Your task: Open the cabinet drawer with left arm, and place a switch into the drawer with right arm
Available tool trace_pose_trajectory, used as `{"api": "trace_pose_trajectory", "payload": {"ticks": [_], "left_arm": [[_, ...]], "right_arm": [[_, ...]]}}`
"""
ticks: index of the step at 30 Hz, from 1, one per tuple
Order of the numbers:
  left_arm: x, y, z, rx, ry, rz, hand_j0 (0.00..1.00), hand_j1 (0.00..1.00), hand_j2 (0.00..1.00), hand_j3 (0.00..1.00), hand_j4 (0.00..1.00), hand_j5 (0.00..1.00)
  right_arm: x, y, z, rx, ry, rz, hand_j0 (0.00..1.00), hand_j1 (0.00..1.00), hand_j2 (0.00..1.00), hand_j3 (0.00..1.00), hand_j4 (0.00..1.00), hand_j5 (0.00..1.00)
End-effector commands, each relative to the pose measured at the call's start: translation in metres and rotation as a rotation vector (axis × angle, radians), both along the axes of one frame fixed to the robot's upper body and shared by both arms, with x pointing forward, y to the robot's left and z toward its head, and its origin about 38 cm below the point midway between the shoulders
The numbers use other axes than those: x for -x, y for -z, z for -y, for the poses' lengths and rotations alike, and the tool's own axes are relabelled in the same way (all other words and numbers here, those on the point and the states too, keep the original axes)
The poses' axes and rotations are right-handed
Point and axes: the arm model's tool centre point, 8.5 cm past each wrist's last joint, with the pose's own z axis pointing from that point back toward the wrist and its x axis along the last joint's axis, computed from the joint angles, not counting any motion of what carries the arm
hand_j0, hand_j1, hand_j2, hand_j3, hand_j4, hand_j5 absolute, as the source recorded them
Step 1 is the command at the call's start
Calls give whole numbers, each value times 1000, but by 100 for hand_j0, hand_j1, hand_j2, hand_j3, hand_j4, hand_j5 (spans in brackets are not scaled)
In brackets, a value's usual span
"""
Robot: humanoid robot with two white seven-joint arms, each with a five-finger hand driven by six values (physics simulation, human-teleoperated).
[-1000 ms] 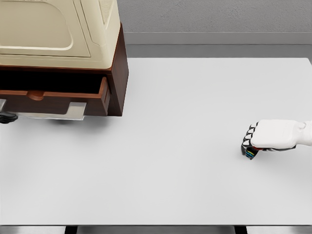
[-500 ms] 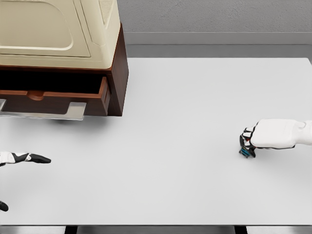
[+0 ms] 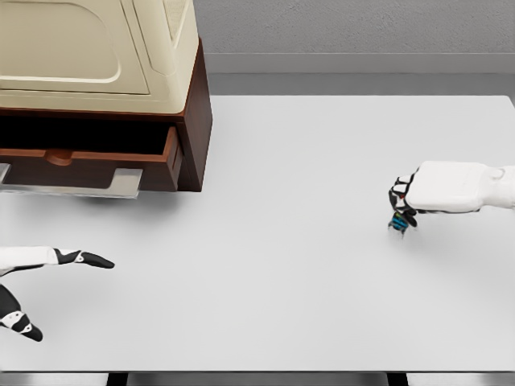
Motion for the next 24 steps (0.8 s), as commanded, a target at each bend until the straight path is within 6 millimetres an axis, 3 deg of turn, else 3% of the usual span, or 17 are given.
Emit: {"api": "trace_pose_trajectory", "payload": {"ticks": [1, 4, 13, 24], "left_arm": [[-2, 0, 2, 5, 3, 0, 100, 100, 100, 100, 100, 100], [-2, 0, 2, 3, 2, 0, 100, 100, 100, 100, 100, 100], [-1, 0, 2, 5, 1, 0, 100, 100, 100, 100, 100, 100], [-1, -1, 1, 6, -2, -1, 100, 100, 100, 100, 100, 100]], "right_arm": [[-2, -1, -6, -21, -8, 4, 29, 29, 29, 29, 29, 29], [-8, -14, -15, -38, -26, 41, 29, 29, 29, 29, 29, 29], [-14, -25, -28, -65, -52, 76, 26, 26, 26, 26, 26, 26], [-28, -56, -86, -139, -183, 162, 26, 26, 26, 26, 26, 26]]}}
